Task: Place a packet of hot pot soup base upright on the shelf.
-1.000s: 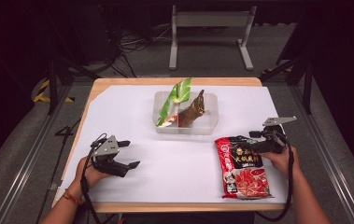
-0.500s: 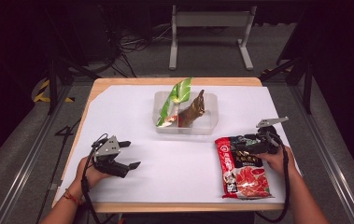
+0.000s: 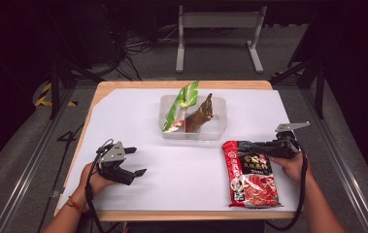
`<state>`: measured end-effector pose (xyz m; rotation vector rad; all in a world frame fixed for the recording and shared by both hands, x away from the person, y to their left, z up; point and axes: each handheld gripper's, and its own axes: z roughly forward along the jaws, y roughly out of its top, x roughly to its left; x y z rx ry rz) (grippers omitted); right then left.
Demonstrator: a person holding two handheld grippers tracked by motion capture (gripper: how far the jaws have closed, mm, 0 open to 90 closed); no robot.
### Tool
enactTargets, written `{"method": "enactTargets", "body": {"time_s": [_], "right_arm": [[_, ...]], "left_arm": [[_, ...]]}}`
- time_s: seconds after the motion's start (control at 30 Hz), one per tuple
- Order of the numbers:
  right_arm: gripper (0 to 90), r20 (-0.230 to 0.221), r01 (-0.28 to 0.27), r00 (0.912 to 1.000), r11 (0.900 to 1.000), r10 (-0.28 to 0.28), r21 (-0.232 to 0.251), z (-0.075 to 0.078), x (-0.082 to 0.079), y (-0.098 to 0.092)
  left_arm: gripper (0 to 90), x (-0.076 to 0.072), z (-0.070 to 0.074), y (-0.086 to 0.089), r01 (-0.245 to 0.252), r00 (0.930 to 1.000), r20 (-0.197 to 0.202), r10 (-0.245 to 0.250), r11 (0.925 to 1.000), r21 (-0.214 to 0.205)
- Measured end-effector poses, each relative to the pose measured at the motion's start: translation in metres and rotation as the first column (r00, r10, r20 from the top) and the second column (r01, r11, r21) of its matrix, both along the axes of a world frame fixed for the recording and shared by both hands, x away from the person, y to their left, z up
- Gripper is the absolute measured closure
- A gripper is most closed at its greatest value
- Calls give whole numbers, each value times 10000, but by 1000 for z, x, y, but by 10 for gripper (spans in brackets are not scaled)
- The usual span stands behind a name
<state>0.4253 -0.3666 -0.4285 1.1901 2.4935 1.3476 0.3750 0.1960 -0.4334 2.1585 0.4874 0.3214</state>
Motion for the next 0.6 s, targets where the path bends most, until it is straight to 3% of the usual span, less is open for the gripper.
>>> {"method": "enactTargets", "body": {"time_s": [0.3,0.6], "right_arm": [[862,498,-63,9987,9995,48,298,11,-9,0],[882,1075,18,9942,9995,-53,319,26,-20,1]], "left_arm": [[161,-1,1,1,-13,10000,51,13,10000,-1],[161,-1,1,1,-52,9999,107,52,10000,-3]]}}
